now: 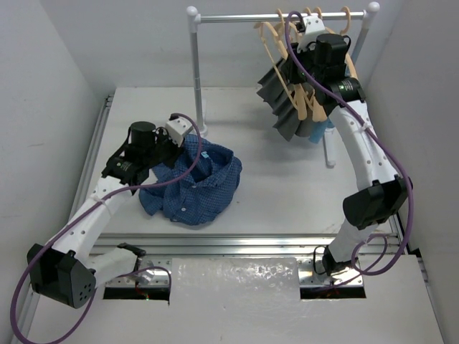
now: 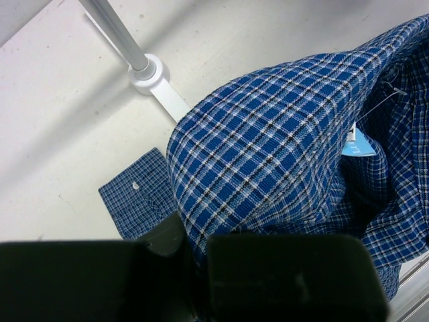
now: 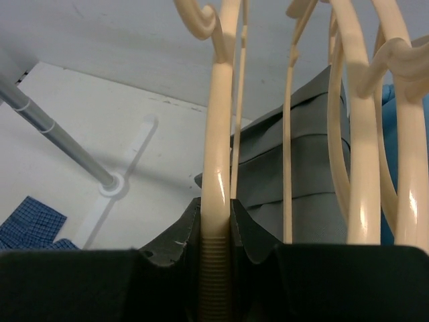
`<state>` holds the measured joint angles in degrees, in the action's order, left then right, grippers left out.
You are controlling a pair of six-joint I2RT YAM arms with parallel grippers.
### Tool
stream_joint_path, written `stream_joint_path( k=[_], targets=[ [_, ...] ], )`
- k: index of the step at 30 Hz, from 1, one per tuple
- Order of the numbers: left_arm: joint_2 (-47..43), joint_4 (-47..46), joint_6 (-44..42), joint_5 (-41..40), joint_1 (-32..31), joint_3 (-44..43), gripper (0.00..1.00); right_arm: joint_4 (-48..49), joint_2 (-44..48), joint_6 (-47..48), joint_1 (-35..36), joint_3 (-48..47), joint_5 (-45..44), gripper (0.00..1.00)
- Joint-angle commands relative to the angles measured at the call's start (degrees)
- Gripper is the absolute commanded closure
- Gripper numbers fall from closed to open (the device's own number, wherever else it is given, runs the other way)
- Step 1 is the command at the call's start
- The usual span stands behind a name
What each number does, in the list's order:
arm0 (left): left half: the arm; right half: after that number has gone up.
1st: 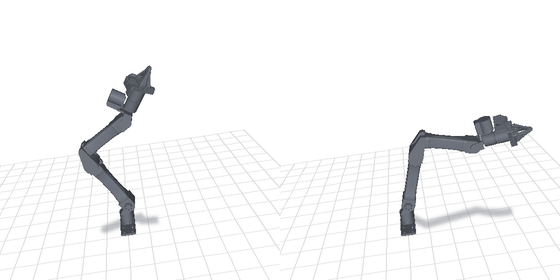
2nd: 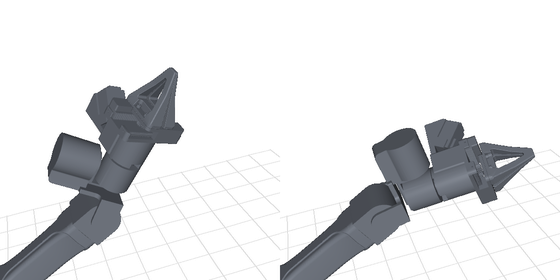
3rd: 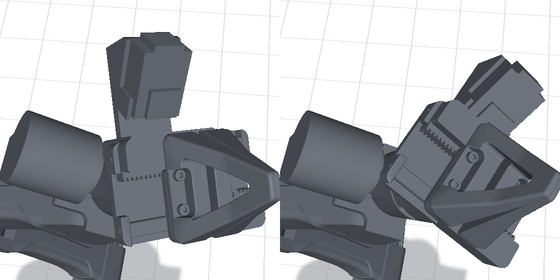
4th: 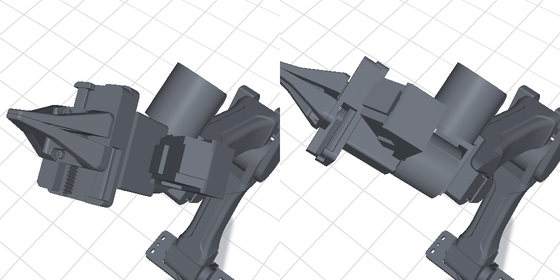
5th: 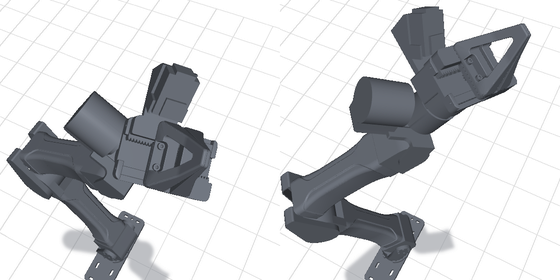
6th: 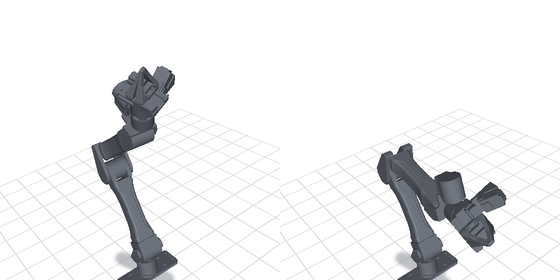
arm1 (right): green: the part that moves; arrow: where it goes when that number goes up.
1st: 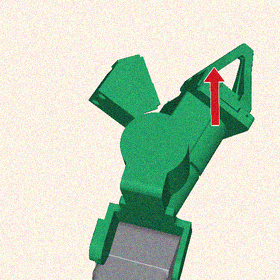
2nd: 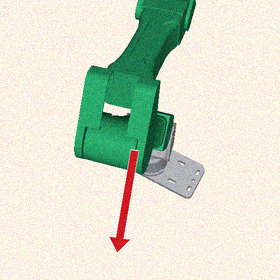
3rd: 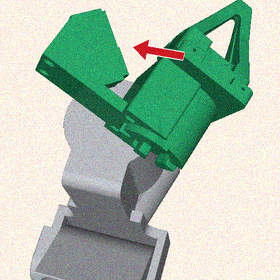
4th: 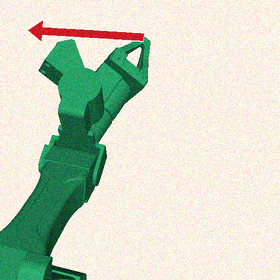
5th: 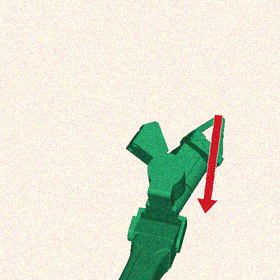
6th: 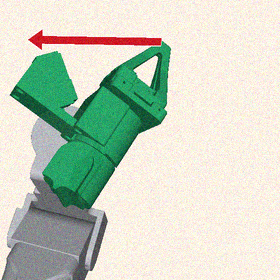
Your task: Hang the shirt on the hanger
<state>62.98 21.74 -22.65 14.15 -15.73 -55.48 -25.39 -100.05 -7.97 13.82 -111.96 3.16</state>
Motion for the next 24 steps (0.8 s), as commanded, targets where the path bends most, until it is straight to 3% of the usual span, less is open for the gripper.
stream_joint_path(
  k=[1,6,11,13,17,24],
  targets=[
    [-1.37,-1.87,-0.28,0.17,0.17,-1.20,1.00,1.48,1.35,0.67,-0.11,-0.36,0.09,0.98],
    [-1.28,-1.70,-0.37,-0.18,0.26,-1.38,1.00,1.74,2.40,0.41,-0.11,-0.97,1.41,1.00],
    [-0.58,-2.05,-0.11,-0.88,0.17,-2.26,1.00,3.23,3.89,-2.05,-0.11,-3.09,11.85,1.00],
    [-0.05,-2.31,0.24,-0.88,0.17,-2.78,1.00,5.16,5.65,-3.63,-0.11,-1.86,17.48,1.00],
    [1.44,-2.75,0.51,-0.62,0.17,-3.58,1.00,10.18,9.34,-4.51,-0.11,3.41,19.69,1.00],
    [2.23,-3.10,0.68,-0.62,0.17,-3.84,1.00,9.30,11.62,-2.59,-0.11,4.90,24.61,1.00]
  ],
)
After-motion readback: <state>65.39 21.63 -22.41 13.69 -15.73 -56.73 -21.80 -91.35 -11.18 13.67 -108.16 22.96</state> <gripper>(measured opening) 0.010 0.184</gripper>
